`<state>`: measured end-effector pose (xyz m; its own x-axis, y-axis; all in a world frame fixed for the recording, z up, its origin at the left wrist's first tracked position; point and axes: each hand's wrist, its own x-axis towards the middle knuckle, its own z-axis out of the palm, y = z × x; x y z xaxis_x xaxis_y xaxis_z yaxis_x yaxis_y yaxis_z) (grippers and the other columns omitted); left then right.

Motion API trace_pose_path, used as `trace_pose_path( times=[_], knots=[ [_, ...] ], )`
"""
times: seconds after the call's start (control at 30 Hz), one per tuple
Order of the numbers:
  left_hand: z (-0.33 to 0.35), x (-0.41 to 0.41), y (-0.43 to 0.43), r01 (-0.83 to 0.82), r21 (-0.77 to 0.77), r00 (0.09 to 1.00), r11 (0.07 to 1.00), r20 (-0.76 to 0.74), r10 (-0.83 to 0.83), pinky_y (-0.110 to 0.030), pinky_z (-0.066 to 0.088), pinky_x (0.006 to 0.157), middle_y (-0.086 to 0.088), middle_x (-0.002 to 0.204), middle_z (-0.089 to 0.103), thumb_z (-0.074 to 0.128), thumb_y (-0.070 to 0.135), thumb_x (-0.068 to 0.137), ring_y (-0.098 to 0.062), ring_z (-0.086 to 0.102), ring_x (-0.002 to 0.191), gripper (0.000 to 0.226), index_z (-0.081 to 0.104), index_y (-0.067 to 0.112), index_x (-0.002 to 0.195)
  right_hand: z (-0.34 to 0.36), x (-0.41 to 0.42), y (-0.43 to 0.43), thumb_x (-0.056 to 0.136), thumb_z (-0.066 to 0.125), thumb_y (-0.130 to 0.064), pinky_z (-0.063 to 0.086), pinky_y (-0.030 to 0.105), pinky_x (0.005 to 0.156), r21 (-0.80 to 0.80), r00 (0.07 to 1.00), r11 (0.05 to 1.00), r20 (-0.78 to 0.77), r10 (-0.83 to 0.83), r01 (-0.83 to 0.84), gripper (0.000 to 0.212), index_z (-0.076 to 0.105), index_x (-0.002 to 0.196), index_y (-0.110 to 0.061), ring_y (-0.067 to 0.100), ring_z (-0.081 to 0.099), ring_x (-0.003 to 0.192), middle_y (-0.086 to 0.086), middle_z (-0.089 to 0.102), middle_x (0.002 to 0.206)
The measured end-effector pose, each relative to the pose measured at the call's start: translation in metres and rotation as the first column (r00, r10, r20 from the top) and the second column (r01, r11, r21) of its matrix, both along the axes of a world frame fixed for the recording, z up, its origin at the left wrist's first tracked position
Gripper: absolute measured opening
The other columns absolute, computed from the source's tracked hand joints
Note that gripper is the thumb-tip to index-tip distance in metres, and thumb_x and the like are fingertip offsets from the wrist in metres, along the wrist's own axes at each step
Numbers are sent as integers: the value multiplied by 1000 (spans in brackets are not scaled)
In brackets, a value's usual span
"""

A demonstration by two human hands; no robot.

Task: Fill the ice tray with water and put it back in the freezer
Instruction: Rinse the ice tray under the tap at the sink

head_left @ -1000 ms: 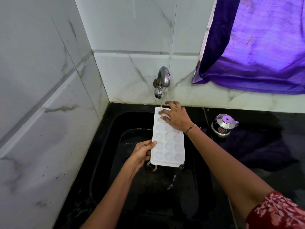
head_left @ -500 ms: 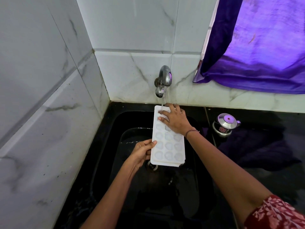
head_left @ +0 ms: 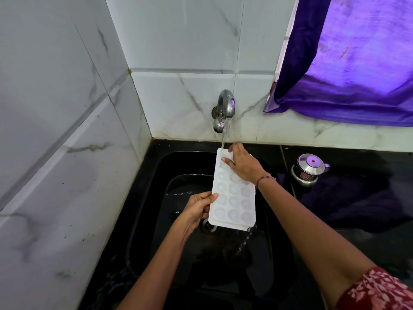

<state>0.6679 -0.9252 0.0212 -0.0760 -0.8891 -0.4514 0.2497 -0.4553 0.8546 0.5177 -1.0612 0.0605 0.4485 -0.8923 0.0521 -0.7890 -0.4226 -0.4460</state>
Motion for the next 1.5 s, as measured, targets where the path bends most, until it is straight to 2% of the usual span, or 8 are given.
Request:
trace_pose_path(
  times=[0.1,0.43,0.77,0.93,1.1,1.23,1.37,1.5],
  knots=[
    [1,-1,-3,-10,-5,1000,1000,-17,9,-25,56,58,1,75,73,56,15,91,-10,68,66,23,65,8,111,-6,5,5,99,34,-43,18,37,118,-4,989,998,-136,54,-55,64,18,147,-5,23,17,144,11,17,156],
    [6,0,-16,-124,-1,989,992,-79,124,-22,55,55,1,73,74,56,19,91,-9,69,65,17,68,13,102,-25,17,60,87,-5,-48,-10,31,117,-131,940,953,-248,234,-272,74,-4,149,-7,15,-15,144,6,-15,156],
    [-4,-4,-22,-177,22,979,984,-93,179,-21,54,56,3,75,74,55,14,92,-7,68,65,14,68,15,96,-37,-8,105,92,18,-63,-8,32,119,-48,898,926,-269,348,-374,83,-10,149,-10,13,-20,144,4,-18,157],
    [1,0,-32,-144,25,989,989,-38,145,-25,56,58,0,70,73,57,18,91,-11,68,62,12,68,12,94,-43,-20,102,83,60,-21,31,45,112,-273,908,893,-324,265,-358,76,21,148,-13,29,24,142,10,21,156],
    [19,1,-50,-126,63,992,990,-1,127,-23,57,55,-3,67,72,60,28,90,-12,69,60,22,66,8,93,-32,-17,86,88,56,-10,39,37,107,-101,985,981,40,169,-164,67,28,147,-28,20,38,136,3,38,150],
    [30,0,-65,-57,23,985,998,164,53,-22,57,58,-8,77,69,54,21,94,-12,68,60,22,62,2,103,-21,-12,69,83,65,-11,48,19,72,113,864,993,495,-88,37,51,49,131,-17,15,64,87,-2,66,98],
    [29,0,-79,-64,-118,866,991,487,114,-34,56,82,-7,100,66,58,20,91,-16,63,86,33,60,4,120,-8,-4,51,83,68,-11,42,4,64,238,786,962,566,-249,134,46,48,124,-8,12,58,87,-1,61,98],
    [44,-5,-88,-12,-343,733,939,636,241,-27,47,89,-4,112,64,56,24,92,-15,60,102,29,63,14,118,3,4,35,84,68,-17,43,15,68,332,798,933,521,-303,137,47,46,125,-9,12,55,92,-1,58,102]
  ],
)
